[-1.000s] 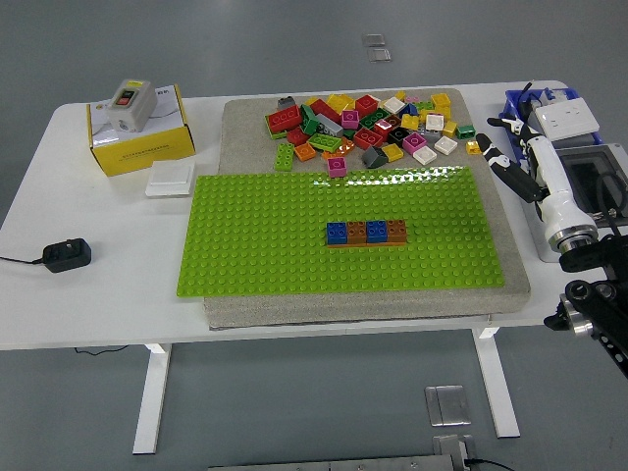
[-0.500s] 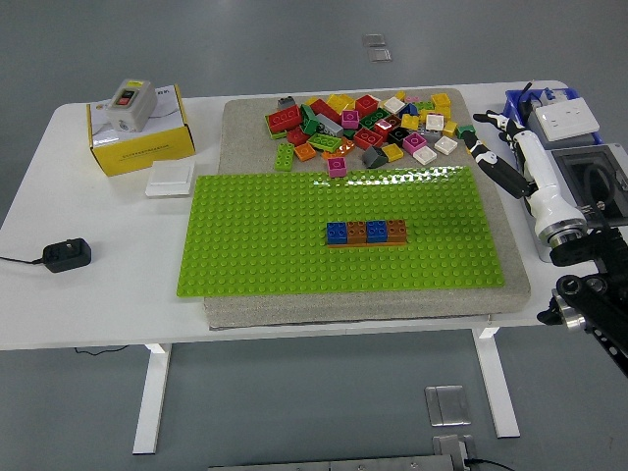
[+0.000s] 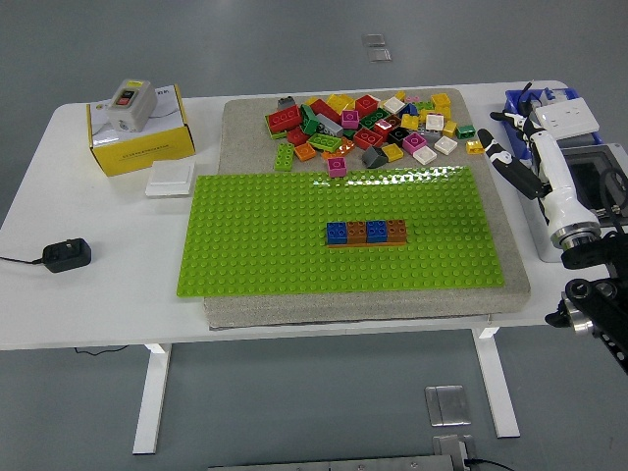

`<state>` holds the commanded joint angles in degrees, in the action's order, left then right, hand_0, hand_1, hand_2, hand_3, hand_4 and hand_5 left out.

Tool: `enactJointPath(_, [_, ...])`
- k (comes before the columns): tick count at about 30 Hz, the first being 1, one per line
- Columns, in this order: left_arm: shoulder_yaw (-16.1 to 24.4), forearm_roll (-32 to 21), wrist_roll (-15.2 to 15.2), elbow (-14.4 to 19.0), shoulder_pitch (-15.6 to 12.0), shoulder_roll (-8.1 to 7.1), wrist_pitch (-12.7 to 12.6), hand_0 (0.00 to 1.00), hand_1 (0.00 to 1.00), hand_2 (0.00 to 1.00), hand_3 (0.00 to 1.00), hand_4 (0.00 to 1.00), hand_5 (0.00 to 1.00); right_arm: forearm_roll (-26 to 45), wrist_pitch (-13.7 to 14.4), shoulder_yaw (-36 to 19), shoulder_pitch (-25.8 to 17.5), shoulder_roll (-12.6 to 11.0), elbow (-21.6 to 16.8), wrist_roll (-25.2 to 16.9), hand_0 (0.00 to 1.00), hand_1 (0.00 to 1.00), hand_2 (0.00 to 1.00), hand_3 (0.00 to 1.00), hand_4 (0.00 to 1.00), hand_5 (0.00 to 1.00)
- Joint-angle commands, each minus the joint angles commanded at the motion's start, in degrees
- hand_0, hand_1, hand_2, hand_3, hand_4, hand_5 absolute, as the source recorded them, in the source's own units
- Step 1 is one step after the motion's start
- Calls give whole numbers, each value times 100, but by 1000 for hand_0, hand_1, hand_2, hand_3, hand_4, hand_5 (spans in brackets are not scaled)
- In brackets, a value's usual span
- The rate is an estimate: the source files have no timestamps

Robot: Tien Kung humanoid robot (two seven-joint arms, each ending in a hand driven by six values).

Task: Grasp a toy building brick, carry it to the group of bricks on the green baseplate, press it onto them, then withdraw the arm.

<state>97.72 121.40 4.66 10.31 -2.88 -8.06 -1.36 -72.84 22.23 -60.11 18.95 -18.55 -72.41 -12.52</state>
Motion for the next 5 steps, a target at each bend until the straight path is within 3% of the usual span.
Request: enactJointPath(5, [-35,-60,39,0,23,-36,14,637,601,572,657,234,738,47,-78,-430,-188,113,-52,-25,971,840,864,811,757,711])
